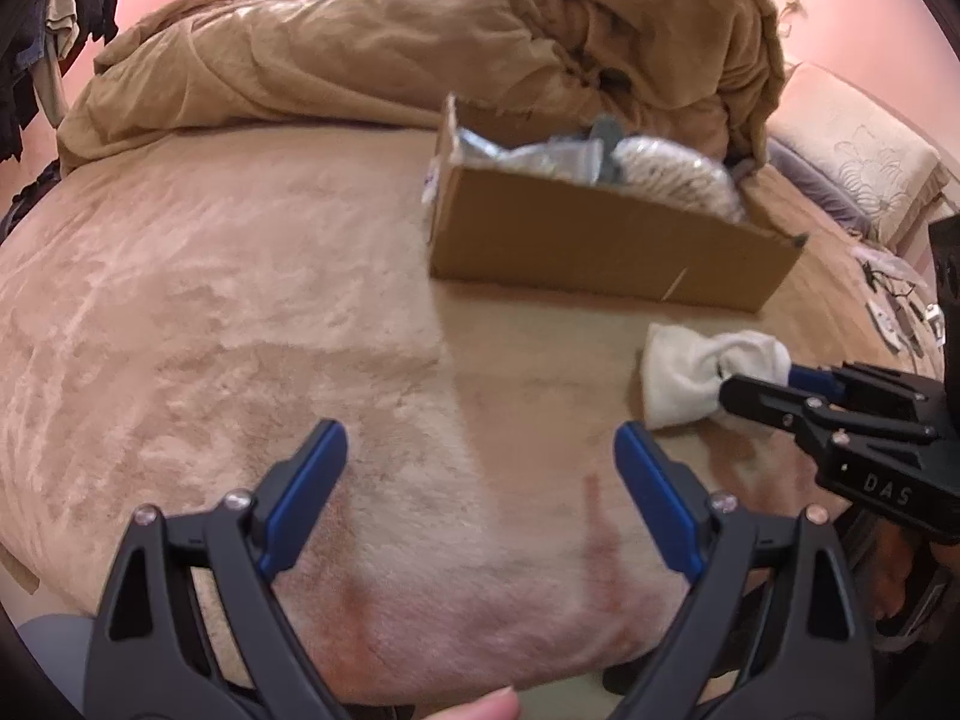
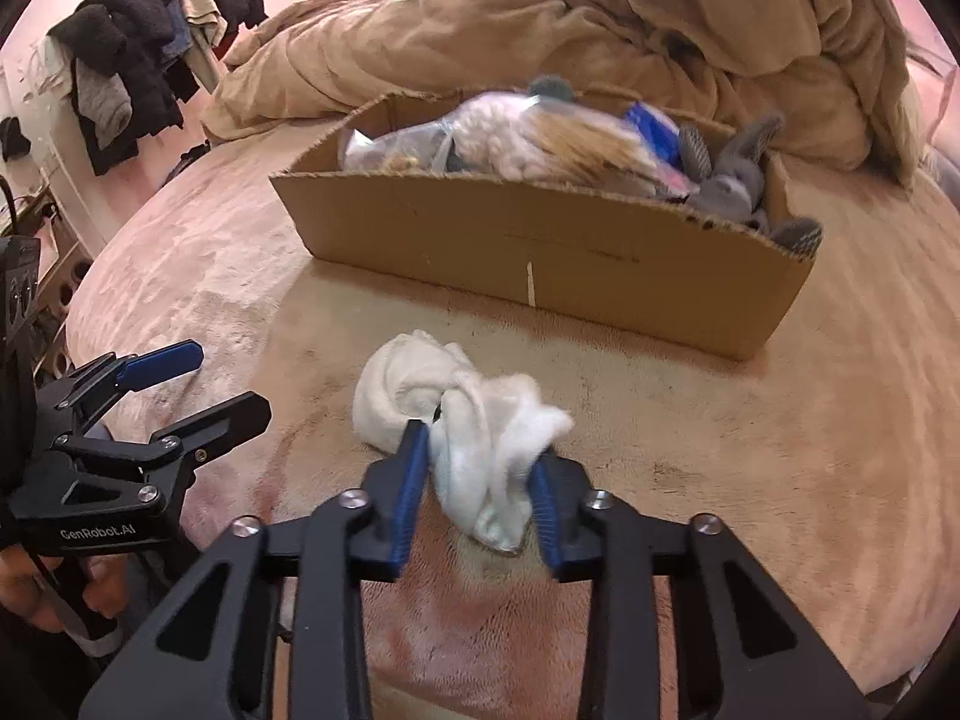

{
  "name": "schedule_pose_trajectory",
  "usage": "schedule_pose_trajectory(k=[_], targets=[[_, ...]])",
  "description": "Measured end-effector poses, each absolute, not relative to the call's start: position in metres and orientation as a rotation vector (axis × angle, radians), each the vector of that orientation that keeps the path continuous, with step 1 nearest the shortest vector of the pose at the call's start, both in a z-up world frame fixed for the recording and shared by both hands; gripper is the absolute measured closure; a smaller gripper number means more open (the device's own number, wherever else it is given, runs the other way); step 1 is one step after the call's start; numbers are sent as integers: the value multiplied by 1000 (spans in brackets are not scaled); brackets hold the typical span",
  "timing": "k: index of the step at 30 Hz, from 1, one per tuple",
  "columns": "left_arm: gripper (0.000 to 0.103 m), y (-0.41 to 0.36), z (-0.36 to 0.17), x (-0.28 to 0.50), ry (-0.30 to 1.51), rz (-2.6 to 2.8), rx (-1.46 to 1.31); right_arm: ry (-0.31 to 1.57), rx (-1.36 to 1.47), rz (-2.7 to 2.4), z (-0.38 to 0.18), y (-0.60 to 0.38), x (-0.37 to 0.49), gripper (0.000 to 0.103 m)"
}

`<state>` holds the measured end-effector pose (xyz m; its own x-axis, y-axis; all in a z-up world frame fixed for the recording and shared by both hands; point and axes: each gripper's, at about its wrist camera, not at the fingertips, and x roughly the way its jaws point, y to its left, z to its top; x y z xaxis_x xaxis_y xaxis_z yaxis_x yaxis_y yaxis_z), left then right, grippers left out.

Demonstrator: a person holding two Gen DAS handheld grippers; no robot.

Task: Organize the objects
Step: 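Move the right tool to the white socks and grasp them, then lift the white socks with the right tool and drop them into the box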

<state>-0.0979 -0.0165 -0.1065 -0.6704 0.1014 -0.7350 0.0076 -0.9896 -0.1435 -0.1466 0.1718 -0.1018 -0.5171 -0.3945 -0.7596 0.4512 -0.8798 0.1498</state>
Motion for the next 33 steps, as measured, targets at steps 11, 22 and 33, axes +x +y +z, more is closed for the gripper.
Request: schedule_pose_trajectory(k=[11,22,33], targets=[[11,-19,-58,-95,-253,2795,-1149,101,1021,-2436,-46,183,-133,75],[11,-33,-5,-117,-123,2895,-1037,92,873,-2469,11,171,-142,74],[8,-52,11,-160,-87,2926,-962,187,819,-2464,23,133,-188,74]])
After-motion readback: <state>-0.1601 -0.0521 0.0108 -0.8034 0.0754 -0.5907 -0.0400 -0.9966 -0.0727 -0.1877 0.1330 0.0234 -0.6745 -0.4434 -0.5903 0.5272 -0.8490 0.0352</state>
